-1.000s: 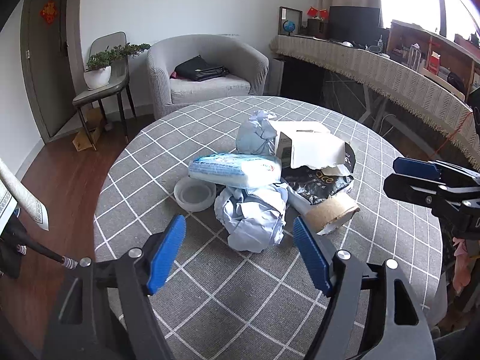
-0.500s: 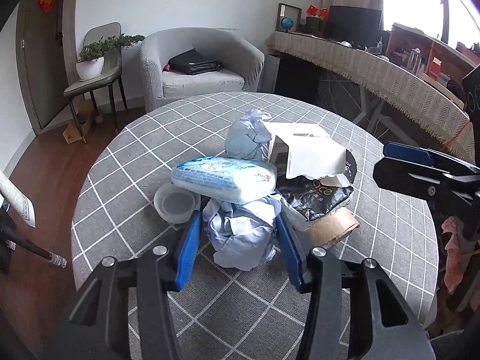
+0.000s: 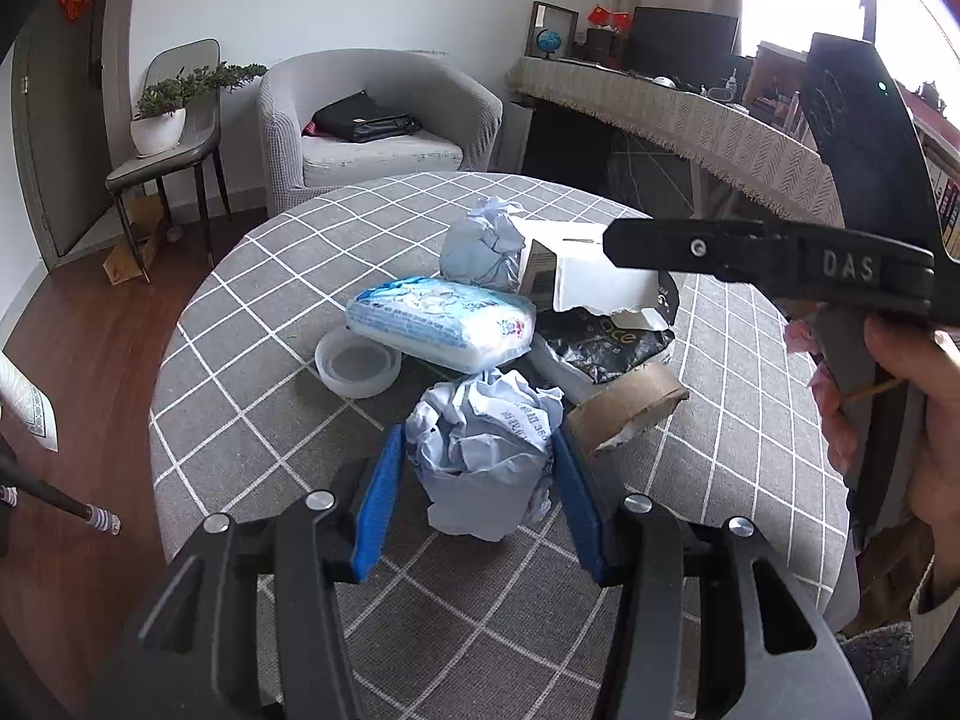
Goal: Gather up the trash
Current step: 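Grasp the white tissue box with the right gripper while the left gripper holds the paper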
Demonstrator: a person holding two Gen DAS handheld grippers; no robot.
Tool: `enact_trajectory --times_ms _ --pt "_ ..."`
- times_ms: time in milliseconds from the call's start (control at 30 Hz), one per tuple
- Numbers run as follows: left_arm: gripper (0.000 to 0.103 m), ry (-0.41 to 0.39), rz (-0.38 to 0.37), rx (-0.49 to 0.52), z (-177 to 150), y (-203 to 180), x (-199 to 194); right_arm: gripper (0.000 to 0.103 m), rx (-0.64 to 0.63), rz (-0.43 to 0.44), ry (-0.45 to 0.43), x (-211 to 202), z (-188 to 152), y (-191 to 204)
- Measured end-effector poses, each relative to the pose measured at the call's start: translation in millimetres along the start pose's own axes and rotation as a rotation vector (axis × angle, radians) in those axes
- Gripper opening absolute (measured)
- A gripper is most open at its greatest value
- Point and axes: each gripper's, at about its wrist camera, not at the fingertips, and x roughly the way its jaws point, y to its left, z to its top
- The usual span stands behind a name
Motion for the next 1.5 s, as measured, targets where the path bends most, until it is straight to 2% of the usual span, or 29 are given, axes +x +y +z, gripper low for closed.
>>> enact_trajectory --times_ms 200,400,533,1233,1267,1333,1500 --pt "0.053 -0.005 -0.025 -0.012 -1 6 -6 0.097 -0.027 -0.012 0.034 15 5 2" --pt "0.053 -0.011 -0.034 -0.023 -2 12 -12 0.098 -0.037 -0.021 0.044 25 5 6" --pt "0.053 -0.009 -0.051 -0.041 -3 19 -15 0.098 -0.059 -0.059 0.058 32 6 12" --pt "0.053 -0.007 -0.063 -0.030 -7 24 -22 0.098 0.061 -0.123 0.052 48 12 -3" --pt "0.053 -0.007 -0.063 -0.029 -7 23 -21 0.097 0.068 -0.124 0.050 48 12 -3" --pt "0.053 -0.007 -0.067 -0.028 -8 23 -22 0.087 0.079 -0.128 0.052 49 12 -4" --pt "0.053 -0.021 -0.075 -0.031 -9 26 -29 0.083 0.078 -0.151 0.040 46 13 -4"
